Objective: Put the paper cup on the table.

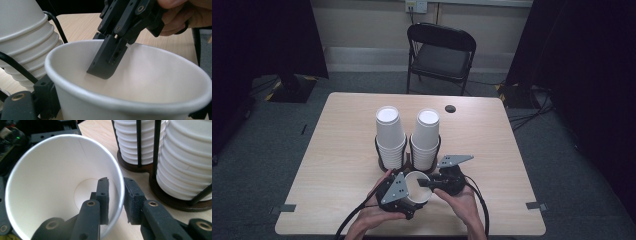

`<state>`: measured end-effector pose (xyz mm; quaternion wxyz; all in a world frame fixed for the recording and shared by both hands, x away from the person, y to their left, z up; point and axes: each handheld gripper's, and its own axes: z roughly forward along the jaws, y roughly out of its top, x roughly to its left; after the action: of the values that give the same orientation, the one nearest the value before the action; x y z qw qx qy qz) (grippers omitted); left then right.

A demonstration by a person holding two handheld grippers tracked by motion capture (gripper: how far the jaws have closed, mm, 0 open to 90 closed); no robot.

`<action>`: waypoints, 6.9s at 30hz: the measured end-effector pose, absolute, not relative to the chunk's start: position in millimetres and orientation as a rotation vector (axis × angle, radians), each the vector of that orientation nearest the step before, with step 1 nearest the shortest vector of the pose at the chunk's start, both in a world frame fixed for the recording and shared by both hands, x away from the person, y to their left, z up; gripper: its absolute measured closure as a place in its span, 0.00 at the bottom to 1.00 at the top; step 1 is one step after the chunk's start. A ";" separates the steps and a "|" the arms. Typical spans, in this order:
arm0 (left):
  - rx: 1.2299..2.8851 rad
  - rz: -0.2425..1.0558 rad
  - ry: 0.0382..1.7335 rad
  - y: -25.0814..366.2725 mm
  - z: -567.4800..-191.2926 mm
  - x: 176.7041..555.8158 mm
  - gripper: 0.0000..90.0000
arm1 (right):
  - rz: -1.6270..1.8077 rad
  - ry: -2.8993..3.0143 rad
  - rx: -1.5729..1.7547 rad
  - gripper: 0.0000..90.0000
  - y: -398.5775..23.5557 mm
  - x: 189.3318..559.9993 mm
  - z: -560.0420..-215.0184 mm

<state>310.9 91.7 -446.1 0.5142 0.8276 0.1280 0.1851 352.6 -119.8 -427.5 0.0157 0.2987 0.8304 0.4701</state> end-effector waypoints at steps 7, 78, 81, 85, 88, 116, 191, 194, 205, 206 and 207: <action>1.958 0.421 0.357 94.2 -447.3 314.9 0.12 | 1.521 2.519 0.927 0.80 -124.7 352.8 -425.9; 1.618 0.558 0.849 227.7 -428.0 330.9 0.12 | 1.523 1.874 1.234 0.16 -195.4 326.6 -470.7; 1.598 0.569 0.872 232.1 -428.1 336.1 0.12 | 1.510 1.866 1.234 0.16 -197.3 325.4 -472.7; 1.585 0.587 0.895 235.2 -428.5 343.2 0.12 | 1.494 1.857 1.233 0.16 -199.4 324.2 -475.1; 1.570 0.598 0.914 238.8 -427.7 348.7 0.12 | 1.469 1.854 1.233 0.16 -199.9 323.8 -477.2; 1.531 0.675 0.974 243.9 -434.4 413.9 0.11 | 1.467 1.766 1.229 0.16 -200.6 322.3 -494.6; 1.772 0.660 1.211 243.0 -494.8 413.9 0.17 | 1.461 1.805 1.220 0.15 -199.5 322.7 -494.5; 1.756 0.674 1.211 242.3 -494.7 408.1 0.17 | 1.461 1.801 1.221 0.15 -199.6 322.6 -494.5; 1.695 0.662 1.175 248.5 -493.6 384.2 0.17 | 1.456 1.803 1.222 0.15 -199.3 322.7 -494.4; 1.697 0.665 1.179 248.7 -493.5 383.0 0.17 | 1.456 1.804 1.223 0.15 -199.3 322.7 -494.4; 1.699 0.673 1.181 249.2 -493.4 381.2 0.17 | 1.456 1.804 1.223 0.16 -199.3 322.8 -494.4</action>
<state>381.2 249.2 -493.4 0.4643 0.6916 0.4807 0.2740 322.8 -199.3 -494.4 0.2572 0.4510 0.6652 0.5367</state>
